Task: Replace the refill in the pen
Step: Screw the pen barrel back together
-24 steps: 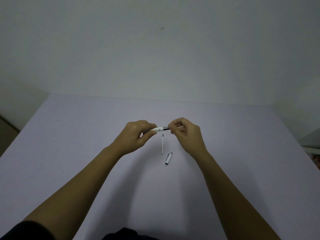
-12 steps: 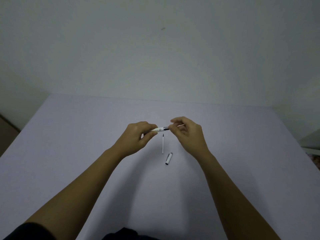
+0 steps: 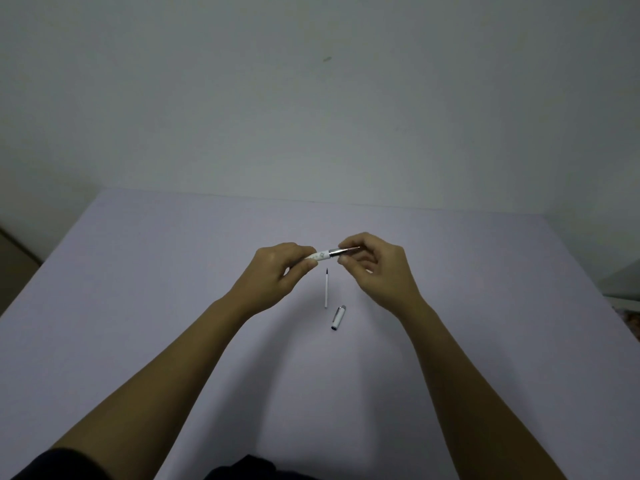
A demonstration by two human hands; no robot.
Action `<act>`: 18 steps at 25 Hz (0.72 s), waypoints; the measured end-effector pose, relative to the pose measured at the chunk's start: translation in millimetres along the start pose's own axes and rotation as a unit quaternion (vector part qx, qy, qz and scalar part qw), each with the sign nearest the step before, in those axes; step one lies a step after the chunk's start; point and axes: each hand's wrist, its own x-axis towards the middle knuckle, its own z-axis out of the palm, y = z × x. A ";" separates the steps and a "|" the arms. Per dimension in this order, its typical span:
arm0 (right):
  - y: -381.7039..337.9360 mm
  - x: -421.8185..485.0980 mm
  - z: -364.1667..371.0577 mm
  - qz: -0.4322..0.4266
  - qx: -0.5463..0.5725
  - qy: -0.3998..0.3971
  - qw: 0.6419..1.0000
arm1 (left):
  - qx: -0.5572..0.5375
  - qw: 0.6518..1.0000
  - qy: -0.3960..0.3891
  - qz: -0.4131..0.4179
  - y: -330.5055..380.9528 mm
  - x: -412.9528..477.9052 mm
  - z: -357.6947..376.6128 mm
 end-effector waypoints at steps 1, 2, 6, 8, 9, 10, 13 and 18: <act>-0.5 1.0 -1.0 0.008 -0.006 0.000 1.000 | 0.000 1.000 -0.001 -0.001 -0.1 -1.1 0.3; 0.0 2.0 -1.5 0.017 -0.016 -0.001 1.000 | 0.001 1.000 -0.004 -0.002 -0.5 -2.2 0.6; -0.8 0.9 -5.8 0.003 -0.013 -0.010 1.000 | 0.007 1.000 -0.005 -0.005 0.2 -4.9 0.7; -0.9 1.5 -7.7 -0.012 -0.039 -0.020 0.999 | 0.008 1.000 -0.009 -0.002 1.5 -4.8 0.1; -1.3 1.6 -8.2 -0.005 -0.053 -0.023 0.998 | 0.006 1.000 -0.011 0.000 2.2 -4.6 0.3; -1.9 1.4 -8.5 0.002 -0.056 -0.025 0.998 | 0.005 1.000 -0.013 0.001 2.8 -4.0 0.6; -0.4 -0.6 -7.7 -0.021 -0.047 -0.026 0.998 | 0.008 1.000 -0.016 -0.001 3.6 -2.6 1.1; 1.7 -1.1 -9.2 -0.020 -0.082 -0.029 0.996 | 0.025 0.999 -0.028 0.010 5.0 -3.2 2.3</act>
